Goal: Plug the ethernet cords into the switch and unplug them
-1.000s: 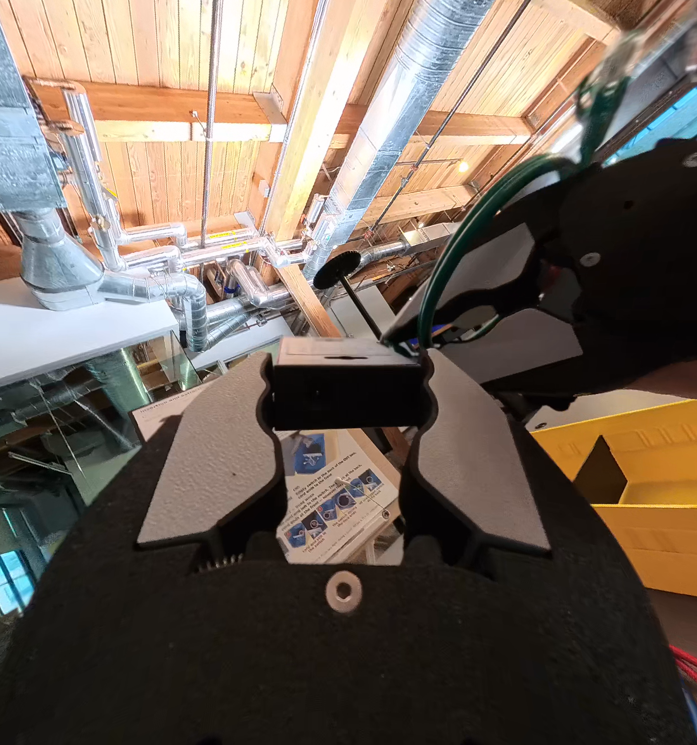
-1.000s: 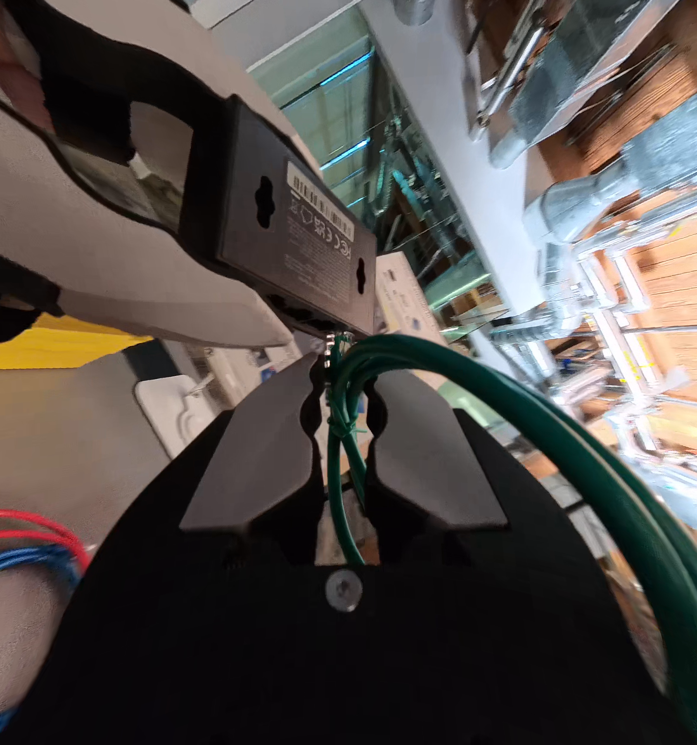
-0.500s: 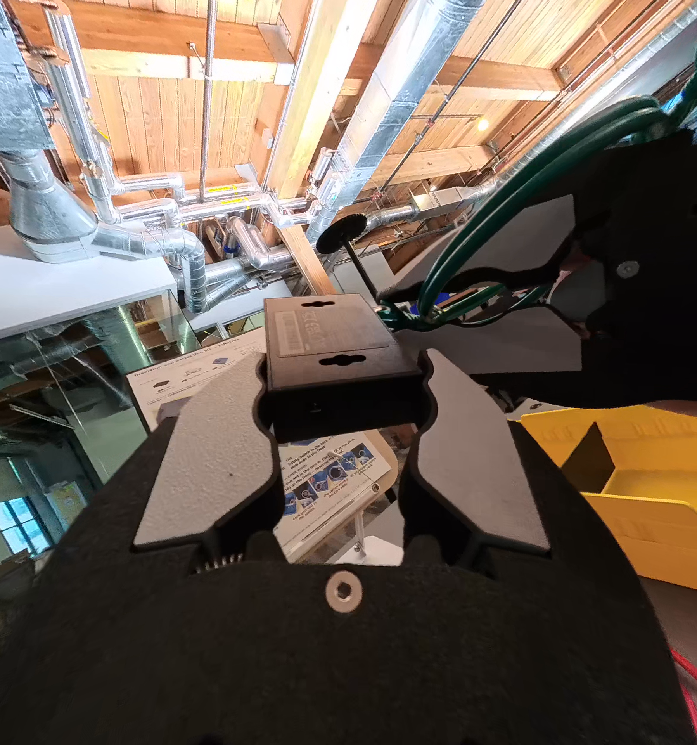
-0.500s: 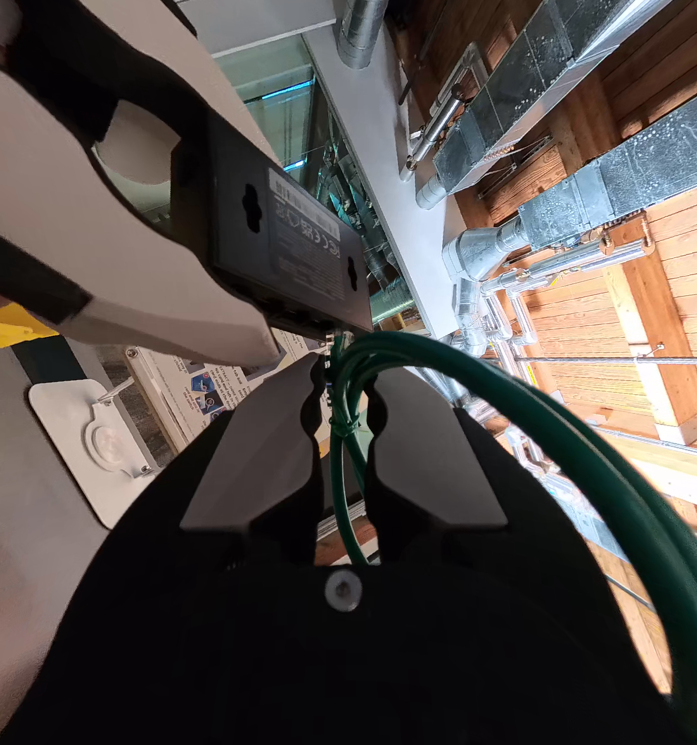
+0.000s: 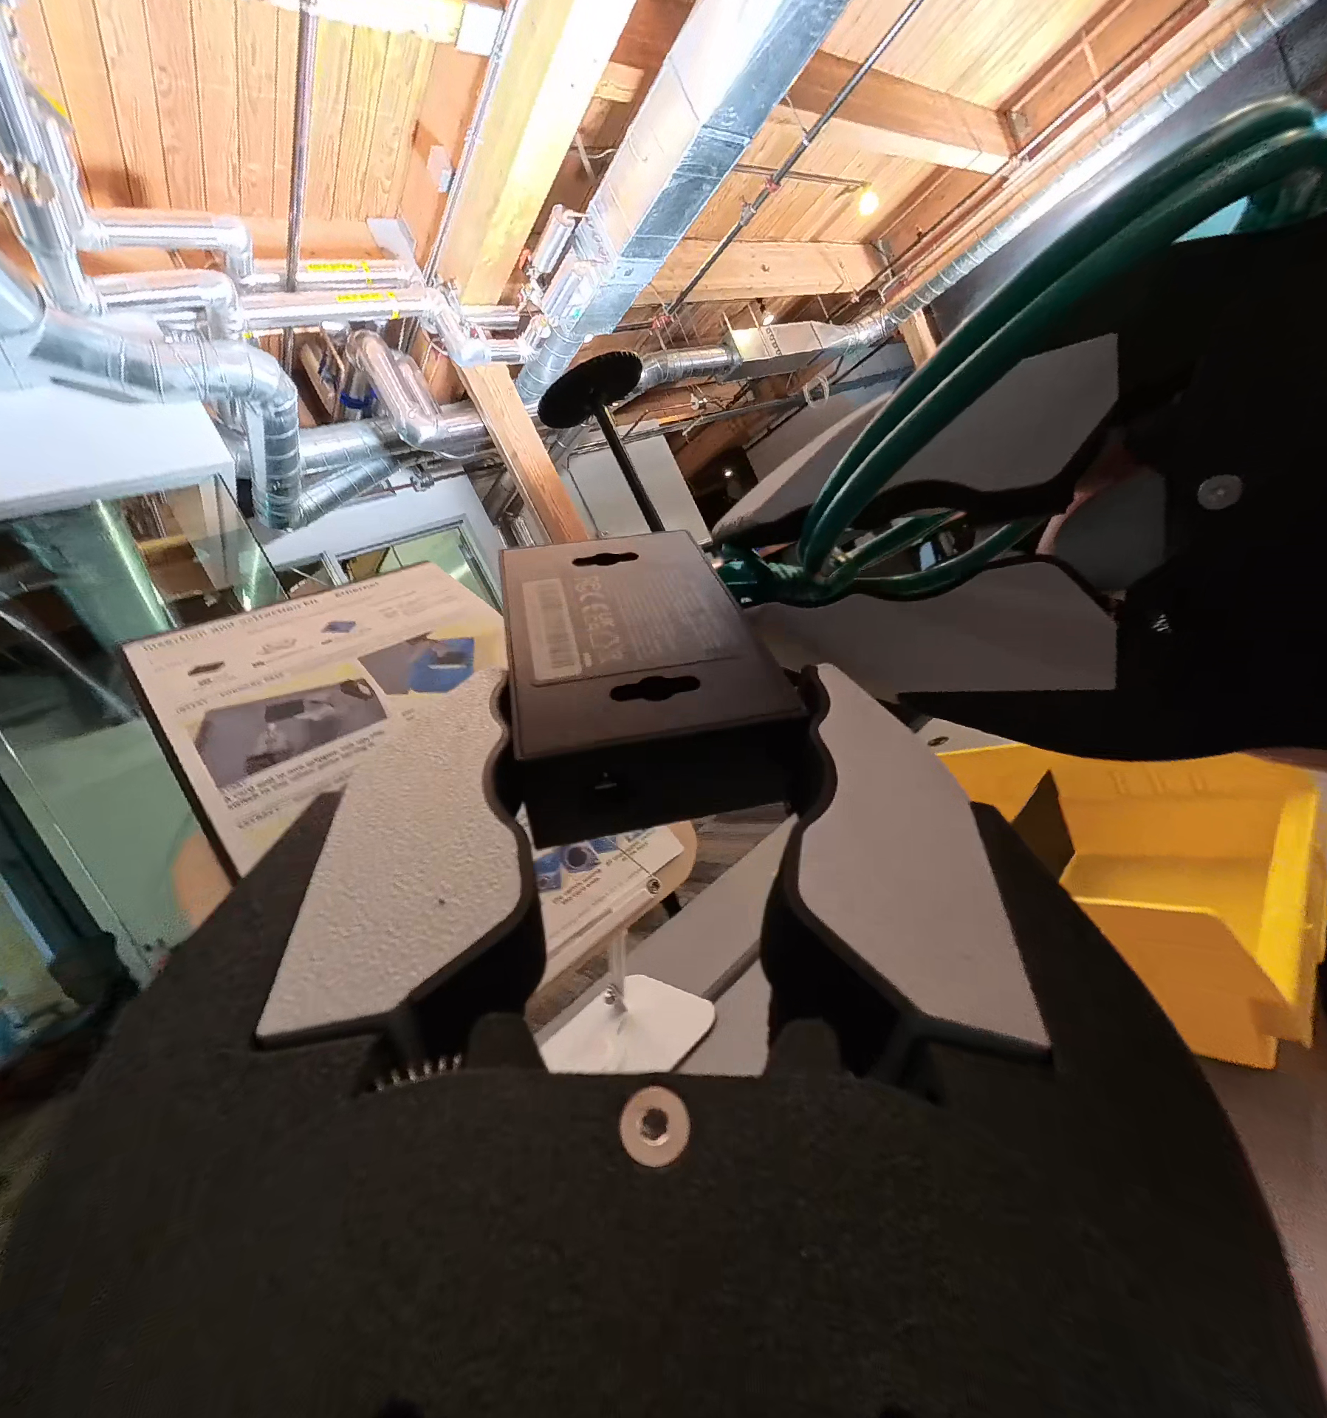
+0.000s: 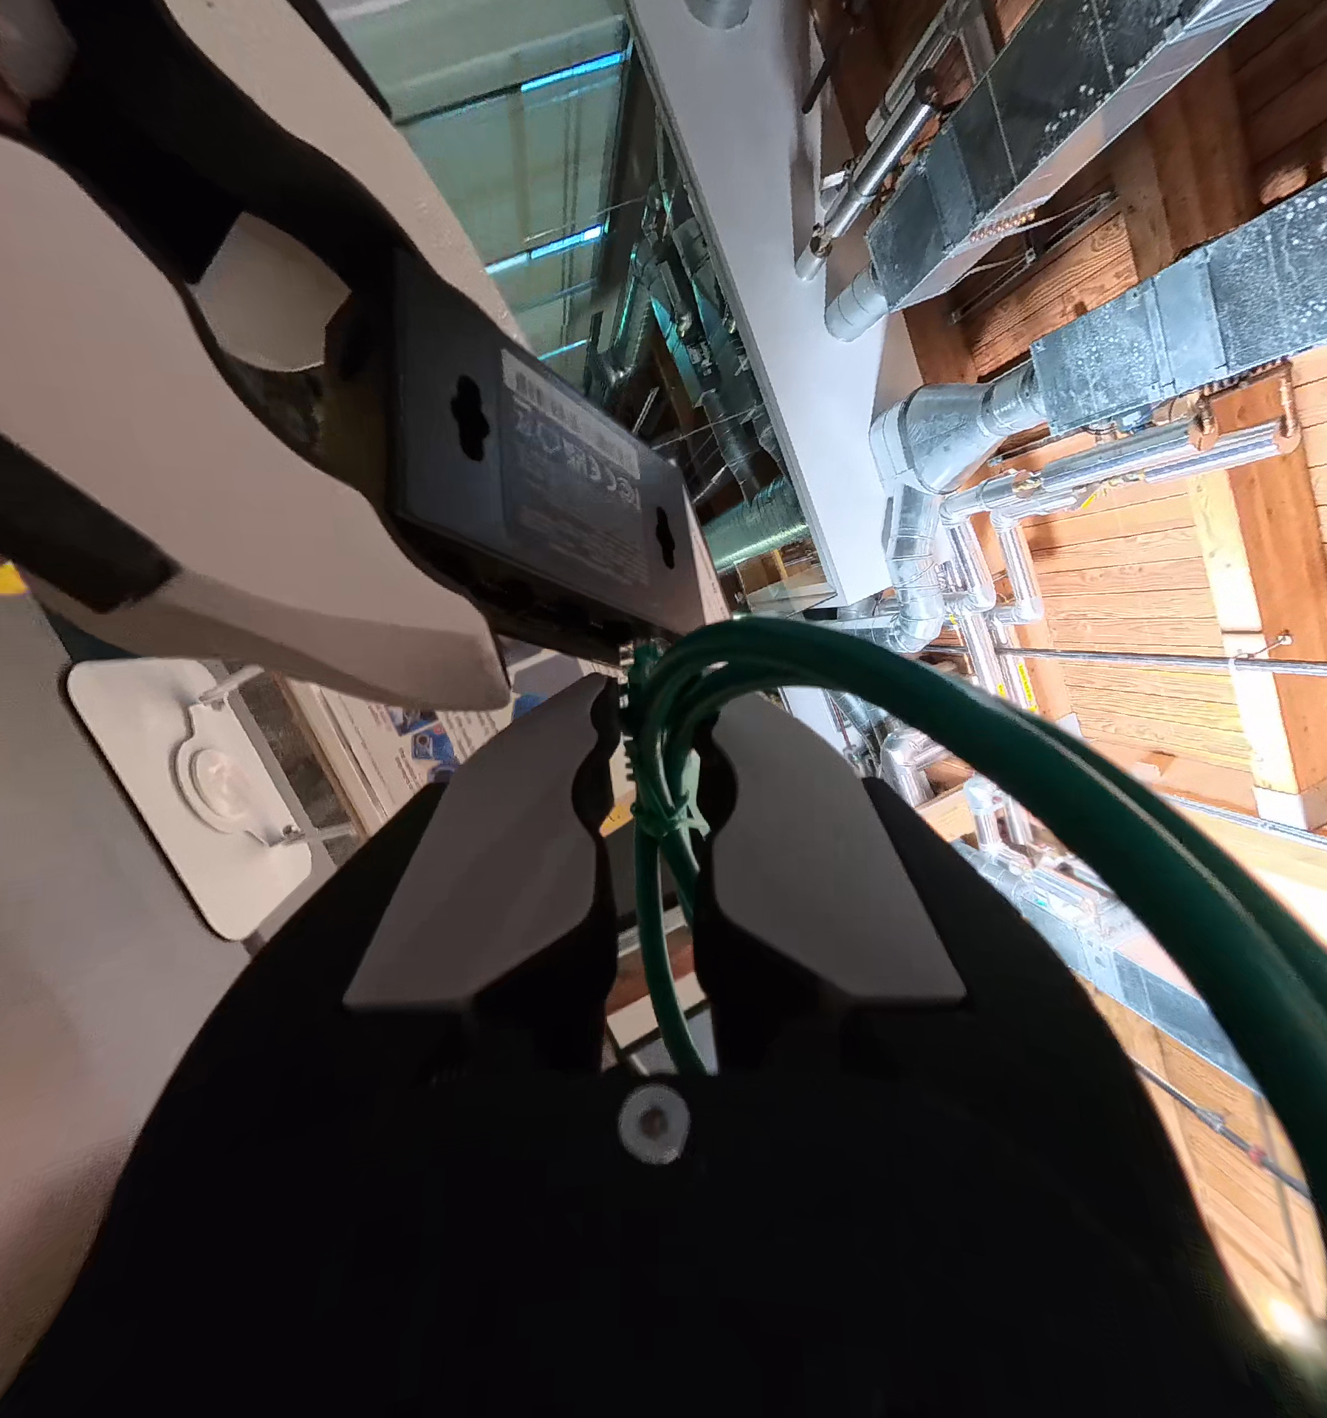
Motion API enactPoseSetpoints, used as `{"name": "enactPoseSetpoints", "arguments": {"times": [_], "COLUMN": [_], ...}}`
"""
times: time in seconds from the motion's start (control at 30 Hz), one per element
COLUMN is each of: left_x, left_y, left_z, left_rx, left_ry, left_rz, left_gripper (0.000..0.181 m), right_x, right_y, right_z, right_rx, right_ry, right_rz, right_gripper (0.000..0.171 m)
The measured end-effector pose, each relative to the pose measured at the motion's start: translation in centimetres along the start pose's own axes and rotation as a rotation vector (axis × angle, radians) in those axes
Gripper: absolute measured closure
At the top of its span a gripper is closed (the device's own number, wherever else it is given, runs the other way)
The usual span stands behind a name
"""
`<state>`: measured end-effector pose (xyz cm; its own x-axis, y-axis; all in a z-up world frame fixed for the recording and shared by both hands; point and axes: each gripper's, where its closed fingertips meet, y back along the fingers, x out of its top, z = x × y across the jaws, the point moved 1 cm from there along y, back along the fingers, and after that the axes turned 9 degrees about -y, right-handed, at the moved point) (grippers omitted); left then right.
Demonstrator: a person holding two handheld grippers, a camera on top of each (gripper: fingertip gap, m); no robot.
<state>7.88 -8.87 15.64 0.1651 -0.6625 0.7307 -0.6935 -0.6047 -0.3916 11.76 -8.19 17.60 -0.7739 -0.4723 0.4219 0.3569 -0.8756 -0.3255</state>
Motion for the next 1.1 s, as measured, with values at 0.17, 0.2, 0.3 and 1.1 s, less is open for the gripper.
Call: {"name": "enactPoseSetpoints", "arguments": {"times": [0.17, 0.2, 0.3, 1.1], "left_x": [-1.6, -1.8, -2.8, -9.3], "left_y": [-0.6, -0.7, -1.0, -1.2], "left_z": [1.1, 1.3, 1.7, 0.5], "left_rx": [-0.012, -0.013, 0.008, -0.044], "left_ry": [0.199, 0.231, 0.363, 1.373], "left_rz": [0.006, 0.005, -0.013, -0.086], "left_gripper": [0.112, 0.113, 0.112, 0.113], "right_x": [-1.7, -2.1, -3.2, -3.8], "right_y": [-0.2, -0.2, -0.6, -4.4], "right_z": [-0.9, -1.1, -1.8, -5.5], "right_rx": [0.078, 0.106, 0.234, 0.701], "right_ry": [0.065, 0.066, 0.058, 0.414], "right_rz": [-0.102, -0.123, -0.193, -0.7], "right_gripper": [0.154, 0.154, 0.153, 0.142]}}
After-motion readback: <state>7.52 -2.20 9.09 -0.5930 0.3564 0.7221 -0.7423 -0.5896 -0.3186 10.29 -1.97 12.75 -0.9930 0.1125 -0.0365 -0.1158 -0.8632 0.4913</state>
